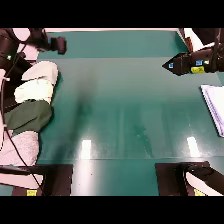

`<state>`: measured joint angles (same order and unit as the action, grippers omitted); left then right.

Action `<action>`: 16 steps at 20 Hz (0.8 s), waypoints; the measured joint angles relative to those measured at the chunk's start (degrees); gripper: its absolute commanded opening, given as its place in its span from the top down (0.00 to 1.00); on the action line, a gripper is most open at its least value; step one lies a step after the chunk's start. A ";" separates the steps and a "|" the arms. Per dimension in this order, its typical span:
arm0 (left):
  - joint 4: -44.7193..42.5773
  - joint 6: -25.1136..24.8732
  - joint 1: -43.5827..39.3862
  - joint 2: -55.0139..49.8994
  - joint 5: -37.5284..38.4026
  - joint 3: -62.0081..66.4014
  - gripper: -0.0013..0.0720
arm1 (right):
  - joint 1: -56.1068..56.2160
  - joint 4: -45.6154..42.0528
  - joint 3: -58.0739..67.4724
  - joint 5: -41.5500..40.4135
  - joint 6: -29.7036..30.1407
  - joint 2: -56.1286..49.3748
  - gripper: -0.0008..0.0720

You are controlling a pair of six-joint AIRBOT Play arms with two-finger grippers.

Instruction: Fold the shirts.

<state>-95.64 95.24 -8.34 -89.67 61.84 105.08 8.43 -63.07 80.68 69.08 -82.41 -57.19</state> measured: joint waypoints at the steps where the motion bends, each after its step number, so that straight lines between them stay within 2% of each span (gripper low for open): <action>1: -0.92 0.81 1.90 -1.81 -0.39 -1.07 0.13 | 0.00 -0.02 0.00 -0.04 0.00 0.00 0.96; 6: -3.13 2.69 9.57 -11.65 -4.15 -5.51 0.13 | 0.00 -0.02 0.00 -0.07 0.00 0.00 0.96; 7: -3.37 2.86 10.60 -13.09 -4.92 -5.84 0.18 | 0.00 -0.02 0.00 -0.07 0.00 0.00 0.96; 8: -3.50 3.04 11.52 -14.32 -5.55 -6.10 0.32 | 0.00 0.00 0.00 -0.07 0.00 0.00 0.96; 10: -3.74 3.15 12.68 -15.78 -6.93 -6.27 0.82 | 0.00 -0.02 0.00 -0.11 0.00 0.00 0.96; 11: -3.74 3.21 12.98 -16.20 -7.28 -6.08 0.95 | 0.00 0.00 0.00 -0.11 0.00 0.00 0.96; 16: -3.48 2.95 13.46 -15.34 -5.20 1.70 0.95 | 0.00 0.07 0.81 -0.87 0.00 0.00 0.96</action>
<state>-99.11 98.19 5.13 -105.01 56.64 106.78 8.43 -63.00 81.49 68.20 -82.41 -57.19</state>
